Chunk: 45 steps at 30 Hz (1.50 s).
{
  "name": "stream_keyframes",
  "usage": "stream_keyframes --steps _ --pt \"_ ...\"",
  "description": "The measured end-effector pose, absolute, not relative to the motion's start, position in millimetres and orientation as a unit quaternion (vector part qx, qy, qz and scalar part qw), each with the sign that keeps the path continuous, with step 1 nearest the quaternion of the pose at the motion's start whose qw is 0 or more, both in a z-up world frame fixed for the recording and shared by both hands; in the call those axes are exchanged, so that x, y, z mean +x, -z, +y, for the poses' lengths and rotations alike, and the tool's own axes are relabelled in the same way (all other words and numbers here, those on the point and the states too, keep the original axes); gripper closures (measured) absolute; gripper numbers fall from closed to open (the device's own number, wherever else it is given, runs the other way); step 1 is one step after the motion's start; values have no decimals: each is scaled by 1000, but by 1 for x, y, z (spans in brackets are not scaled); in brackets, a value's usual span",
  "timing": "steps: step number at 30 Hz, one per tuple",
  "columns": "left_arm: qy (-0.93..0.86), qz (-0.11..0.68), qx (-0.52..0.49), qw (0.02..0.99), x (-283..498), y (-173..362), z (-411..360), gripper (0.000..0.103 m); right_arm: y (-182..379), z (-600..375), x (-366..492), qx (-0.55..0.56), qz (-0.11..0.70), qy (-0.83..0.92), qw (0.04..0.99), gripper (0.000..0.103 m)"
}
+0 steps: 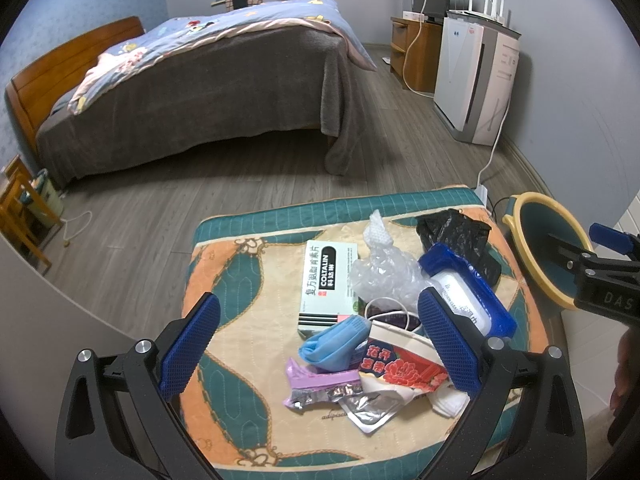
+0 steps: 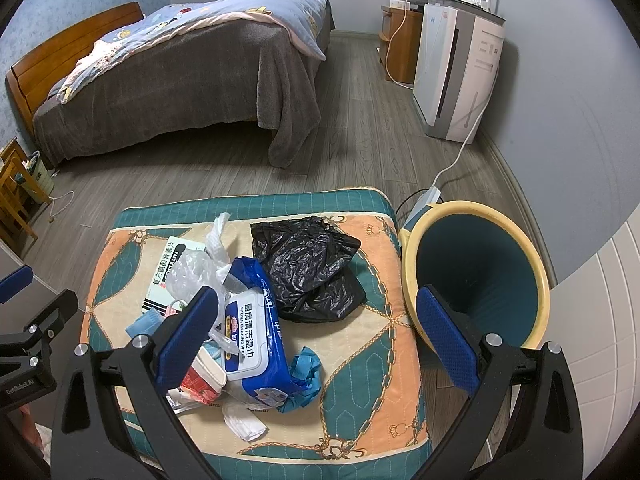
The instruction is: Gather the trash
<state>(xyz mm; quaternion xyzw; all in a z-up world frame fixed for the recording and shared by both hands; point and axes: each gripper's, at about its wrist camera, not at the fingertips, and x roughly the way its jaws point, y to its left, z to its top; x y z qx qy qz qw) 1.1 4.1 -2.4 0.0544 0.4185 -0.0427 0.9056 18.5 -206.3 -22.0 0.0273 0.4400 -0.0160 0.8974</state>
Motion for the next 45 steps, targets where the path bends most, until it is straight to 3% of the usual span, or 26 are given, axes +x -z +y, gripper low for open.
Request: stream_keyframes --steps 17,25,36,38,40,42,44,45 --pt "79 415 30 906 -6 7 -1 5 33 -210 15 31 456 17 889 6" --pt "52 371 46 926 6 -2 9 5 41 -215 20 27 462 26 886 6" --pt "39 426 24 904 38 34 28 5 76 -209 53 26 528 -17 848 7" --pt "42 435 30 899 39 45 31 6 84 -207 56 24 539 -15 842 14" --pt "57 456 52 887 38 62 31 8 94 -207 58 41 559 -25 828 28" --pt "69 486 70 868 37 81 29 12 100 -205 59 50 571 -34 819 33" --pt "81 510 84 852 35 96 28 30 107 -201 60 64 583 -45 809 40" --pt "88 517 84 847 35 99 28 32 111 -199 61 71 589 -52 803 42"
